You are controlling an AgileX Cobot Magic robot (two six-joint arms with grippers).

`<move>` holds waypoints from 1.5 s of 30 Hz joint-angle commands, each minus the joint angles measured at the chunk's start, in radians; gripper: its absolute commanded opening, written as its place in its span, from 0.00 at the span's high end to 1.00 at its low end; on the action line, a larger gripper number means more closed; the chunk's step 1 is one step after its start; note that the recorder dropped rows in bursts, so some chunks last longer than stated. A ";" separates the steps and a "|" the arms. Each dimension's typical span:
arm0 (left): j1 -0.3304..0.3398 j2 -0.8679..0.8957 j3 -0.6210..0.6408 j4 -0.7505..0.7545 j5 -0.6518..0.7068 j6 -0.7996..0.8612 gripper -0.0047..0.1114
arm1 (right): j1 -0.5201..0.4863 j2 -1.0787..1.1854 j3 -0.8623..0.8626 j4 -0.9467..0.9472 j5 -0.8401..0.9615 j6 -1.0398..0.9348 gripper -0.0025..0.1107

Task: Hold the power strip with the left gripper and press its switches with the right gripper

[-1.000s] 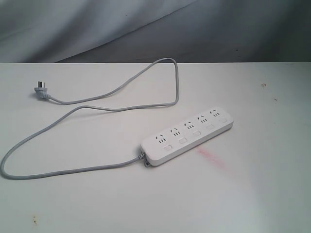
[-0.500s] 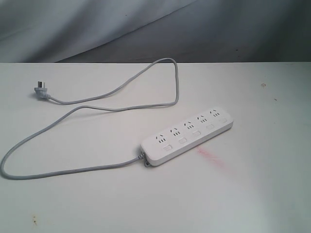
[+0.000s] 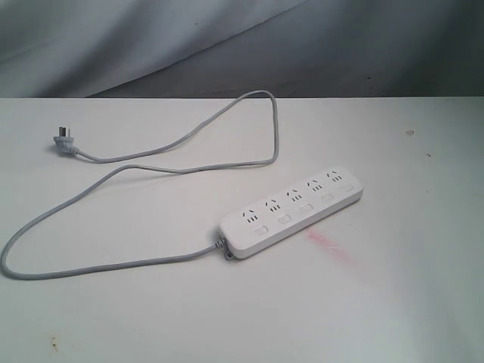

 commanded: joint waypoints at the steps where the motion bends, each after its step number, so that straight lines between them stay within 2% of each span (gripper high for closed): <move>1: 0.003 -0.004 0.004 0.003 0.003 -0.002 0.96 | -0.005 -0.003 0.004 -0.004 -0.060 -0.024 0.98; 18: 0.003 -0.004 0.004 0.003 0.003 -0.002 0.96 | -0.005 -0.003 0.004 0.007 -0.065 -0.029 0.98; 20: 0.003 -0.004 0.004 0.003 0.003 -0.002 0.96 | -0.005 -0.003 0.004 0.065 -0.065 -0.085 0.98; 21: 0.003 -0.004 0.004 0.003 0.003 -0.002 0.96 | -0.005 -0.003 0.004 0.131 -0.063 -0.148 0.98; 23: 0.003 -0.004 0.004 0.003 0.003 -0.002 0.96 | -0.005 -0.003 0.004 0.385 -0.054 -0.400 0.98; 28: 0.003 -0.004 0.004 0.003 0.003 -0.002 0.96 | -0.005 -0.003 0.004 1.106 -0.055 -1.251 0.98; 31: 0.003 -0.004 0.004 0.003 0.003 -0.002 0.96 | -0.005 -0.003 0.004 1.283 -0.060 -1.443 0.98; 35: 0.003 -0.004 0.004 0.003 0.003 -0.002 0.96 | -0.005 -0.003 0.004 1.308 -0.061 -1.450 0.98; 42: 0.003 -0.004 0.004 0.003 0.003 -0.002 0.96 | -0.005 -0.003 0.004 1.206 -0.066 -1.265 0.98; 45: 0.003 -0.004 0.004 0.003 0.003 -0.002 0.96 | -0.005 -0.003 0.004 1.201 -0.066 -1.261 0.98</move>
